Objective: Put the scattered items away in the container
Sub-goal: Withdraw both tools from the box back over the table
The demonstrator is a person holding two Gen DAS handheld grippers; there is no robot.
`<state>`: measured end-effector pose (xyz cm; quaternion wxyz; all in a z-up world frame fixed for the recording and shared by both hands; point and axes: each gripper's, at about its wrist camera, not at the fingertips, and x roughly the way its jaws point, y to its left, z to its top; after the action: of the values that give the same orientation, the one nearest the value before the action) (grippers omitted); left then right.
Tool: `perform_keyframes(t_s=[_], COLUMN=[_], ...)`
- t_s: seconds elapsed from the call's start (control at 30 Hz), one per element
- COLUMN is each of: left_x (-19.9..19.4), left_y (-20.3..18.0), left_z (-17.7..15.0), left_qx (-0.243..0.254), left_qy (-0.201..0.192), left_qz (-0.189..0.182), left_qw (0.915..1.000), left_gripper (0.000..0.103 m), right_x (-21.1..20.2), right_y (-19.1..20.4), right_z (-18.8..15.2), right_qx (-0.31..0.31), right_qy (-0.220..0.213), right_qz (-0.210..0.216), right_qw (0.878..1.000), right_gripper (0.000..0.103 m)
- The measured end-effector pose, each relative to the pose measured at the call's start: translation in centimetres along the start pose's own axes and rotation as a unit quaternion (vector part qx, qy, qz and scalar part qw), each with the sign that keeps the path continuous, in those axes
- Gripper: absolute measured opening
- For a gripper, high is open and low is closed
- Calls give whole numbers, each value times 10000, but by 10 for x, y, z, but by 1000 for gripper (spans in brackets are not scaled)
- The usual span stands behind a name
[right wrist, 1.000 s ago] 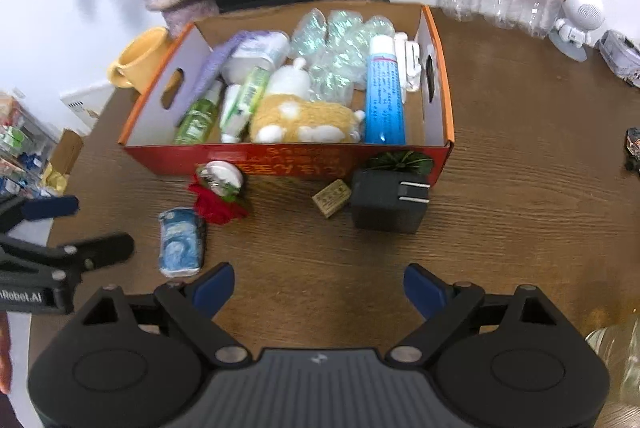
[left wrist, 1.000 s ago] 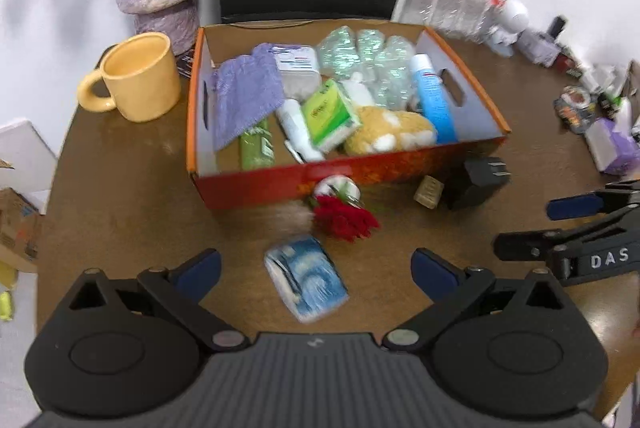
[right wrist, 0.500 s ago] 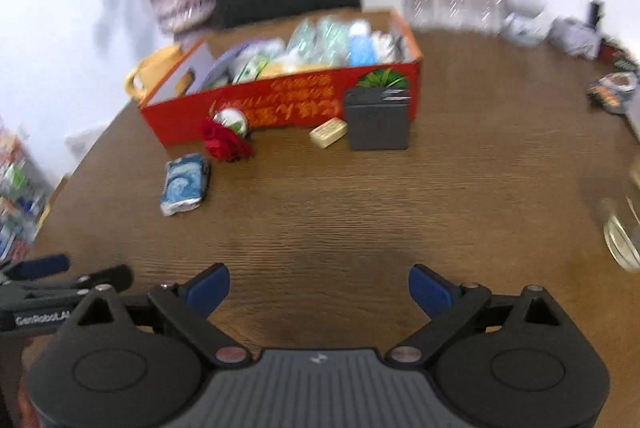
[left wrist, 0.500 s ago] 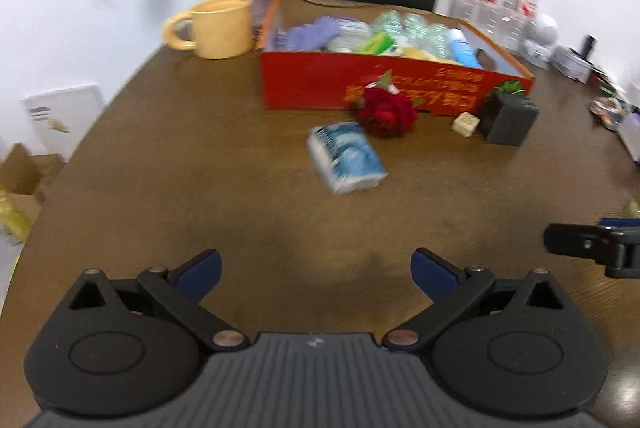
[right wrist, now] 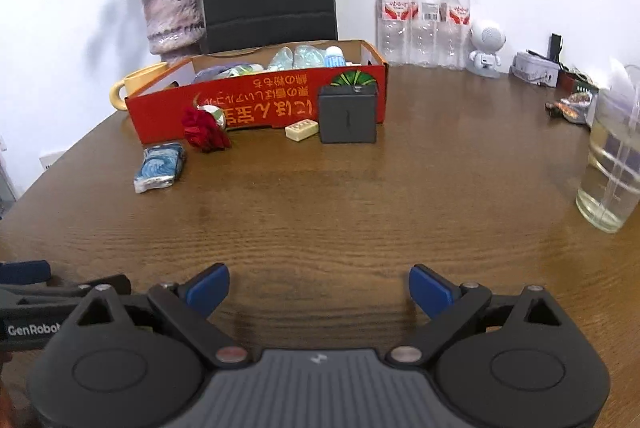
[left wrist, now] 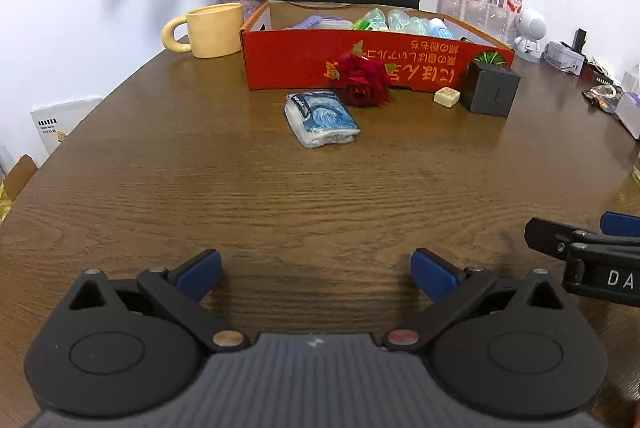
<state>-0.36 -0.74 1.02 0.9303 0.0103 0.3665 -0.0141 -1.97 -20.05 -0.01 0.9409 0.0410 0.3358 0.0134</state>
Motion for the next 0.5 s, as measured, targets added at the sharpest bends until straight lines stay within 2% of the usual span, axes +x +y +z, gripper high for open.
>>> perform_keyframes(t_s=[0.23,0.5], left_x=[1,1], left_y=[-2,-2], left_z=[-4,-8], left_qx=[77,106], left_qy=[-78,-192], left_qz=[-1,-26], left_qw=[9999,9998], left_gripper=[103,103], right_x=[1,3], right_y=[2,9], right_z=[-5,-8], right_qx=[-35,-208], right_qy=[62,23], right_qz=[112,31], right_qw=[9999,9998], right_gripper=[98,103])
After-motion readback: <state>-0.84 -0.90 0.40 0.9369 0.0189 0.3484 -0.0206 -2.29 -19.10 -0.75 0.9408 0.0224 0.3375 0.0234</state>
